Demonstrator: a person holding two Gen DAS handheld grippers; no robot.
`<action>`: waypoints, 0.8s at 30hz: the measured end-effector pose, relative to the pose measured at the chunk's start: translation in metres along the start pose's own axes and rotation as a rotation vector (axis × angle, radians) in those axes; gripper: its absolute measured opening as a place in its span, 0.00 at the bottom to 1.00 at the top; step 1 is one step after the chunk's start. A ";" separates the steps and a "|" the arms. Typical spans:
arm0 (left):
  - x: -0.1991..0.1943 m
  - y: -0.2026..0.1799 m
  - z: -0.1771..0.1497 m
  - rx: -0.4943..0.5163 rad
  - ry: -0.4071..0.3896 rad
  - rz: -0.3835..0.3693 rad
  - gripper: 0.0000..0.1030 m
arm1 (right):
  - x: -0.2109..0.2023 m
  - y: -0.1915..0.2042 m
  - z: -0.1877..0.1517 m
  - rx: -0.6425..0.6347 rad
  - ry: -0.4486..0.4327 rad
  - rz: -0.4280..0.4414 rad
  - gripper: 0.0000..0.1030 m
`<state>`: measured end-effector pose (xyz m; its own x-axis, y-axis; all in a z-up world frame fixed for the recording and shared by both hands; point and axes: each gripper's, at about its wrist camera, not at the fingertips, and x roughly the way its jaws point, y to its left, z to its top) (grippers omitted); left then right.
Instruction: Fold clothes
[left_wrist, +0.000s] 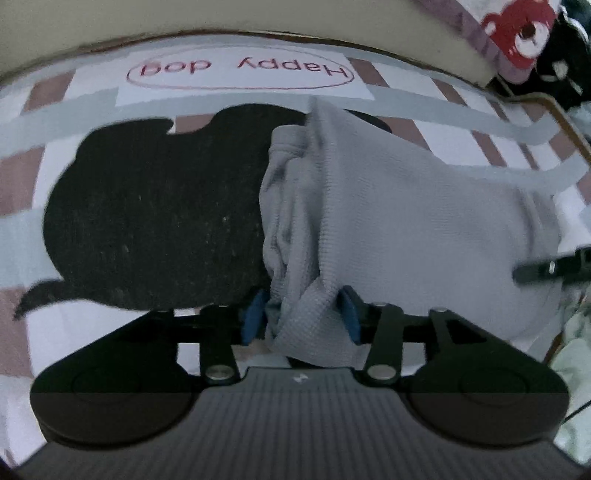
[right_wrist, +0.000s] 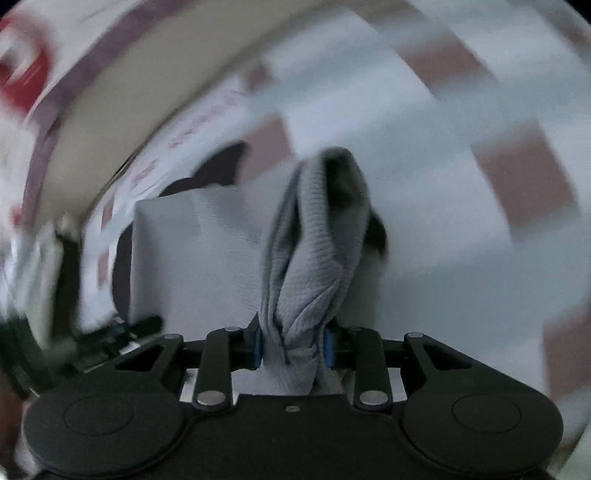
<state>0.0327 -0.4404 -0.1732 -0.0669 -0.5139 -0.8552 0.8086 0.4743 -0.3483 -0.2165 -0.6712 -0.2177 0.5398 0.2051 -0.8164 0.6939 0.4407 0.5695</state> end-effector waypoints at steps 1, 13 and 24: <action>0.000 0.005 0.000 -0.031 0.007 -0.023 0.52 | 0.000 -0.004 0.001 0.025 0.011 0.012 0.33; 0.024 -0.006 0.017 0.001 -0.127 -0.031 0.80 | 0.009 -0.026 -0.007 -0.015 -0.040 0.061 0.75; -0.006 -0.068 0.012 0.313 -0.244 0.139 0.18 | 0.011 0.013 -0.001 -0.320 -0.103 0.090 0.38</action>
<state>-0.0150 -0.4783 -0.1398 0.1651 -0.6322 -0.7570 0.9414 0.3300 -0.0703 -0.2018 -0.6617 -0.2193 0.6486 0.1736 -0.7411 0.4655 0.6798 0.5667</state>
